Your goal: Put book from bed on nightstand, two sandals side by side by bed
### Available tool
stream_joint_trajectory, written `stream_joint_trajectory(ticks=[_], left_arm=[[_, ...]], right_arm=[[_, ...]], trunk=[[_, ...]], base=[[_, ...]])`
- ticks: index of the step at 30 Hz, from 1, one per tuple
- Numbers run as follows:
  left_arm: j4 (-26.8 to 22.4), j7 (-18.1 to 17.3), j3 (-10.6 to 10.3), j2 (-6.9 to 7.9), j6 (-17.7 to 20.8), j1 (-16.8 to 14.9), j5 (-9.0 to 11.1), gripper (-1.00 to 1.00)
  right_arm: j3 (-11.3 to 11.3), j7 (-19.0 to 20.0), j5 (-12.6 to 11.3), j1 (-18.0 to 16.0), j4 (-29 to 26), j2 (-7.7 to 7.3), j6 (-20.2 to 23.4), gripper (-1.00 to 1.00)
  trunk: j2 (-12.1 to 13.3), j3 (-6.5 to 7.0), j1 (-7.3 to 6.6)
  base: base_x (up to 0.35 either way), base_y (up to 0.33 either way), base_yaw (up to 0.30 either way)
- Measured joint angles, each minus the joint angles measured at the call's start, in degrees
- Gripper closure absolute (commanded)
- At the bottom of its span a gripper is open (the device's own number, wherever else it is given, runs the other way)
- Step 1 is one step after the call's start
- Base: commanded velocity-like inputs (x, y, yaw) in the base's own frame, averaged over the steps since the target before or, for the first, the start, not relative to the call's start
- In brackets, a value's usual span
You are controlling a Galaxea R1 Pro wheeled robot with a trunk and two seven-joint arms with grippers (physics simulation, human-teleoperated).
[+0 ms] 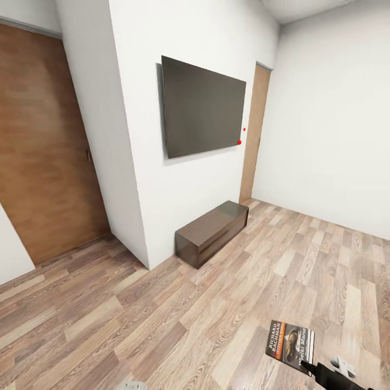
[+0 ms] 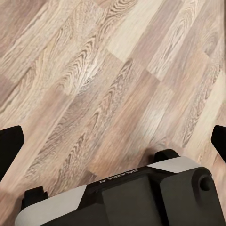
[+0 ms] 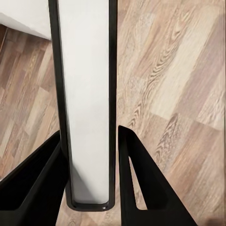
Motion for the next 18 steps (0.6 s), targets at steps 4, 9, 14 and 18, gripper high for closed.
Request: stream_joint_trajectory(ticks=[4, 9, 14, 18], left_arm=[[0.0, 0.0, 0.0, 0.00, 0.0, 0.0, 0.0, -1.00], [0.0, 0.0, 0.0, 0.00, 0.0, 0.0, 0.0, -1.00], [0.0, 0.0, 0.0, 0.00, 0.0, 0.0, 0.0, -1.00], [0.0, 0.0, 0.0, 0.00, 0.0, 0.0, 0.0, -1.00]], right_arm=[[0.0, 0.0, 0.0, 0.0, 0.0, 0.00, 0.0, 1.00], [0.0, 0.0, 0.0, 0.0, 0.0, 0.00, 0.0, 1.00], [0.0, 0.0, 0.0, 0.0, 0.0, 0.00, 0.0, 1.00], [0.0, 0.0, 0.0, 0.0, 0.0, 0.00, 0.0, 1.00]], trunk=[[0.0, 0.00, 0.00], [0.0, 0.00, 0.00], [0.0, 0.00, 0.00], [0.0, 0.00, 0.00]], base=[[0.000, 0.000, -0.239], [0.000, 0.000, -0.238], [0.000, 0.000, -0.238], [0.000, 0.000, -0.238]])
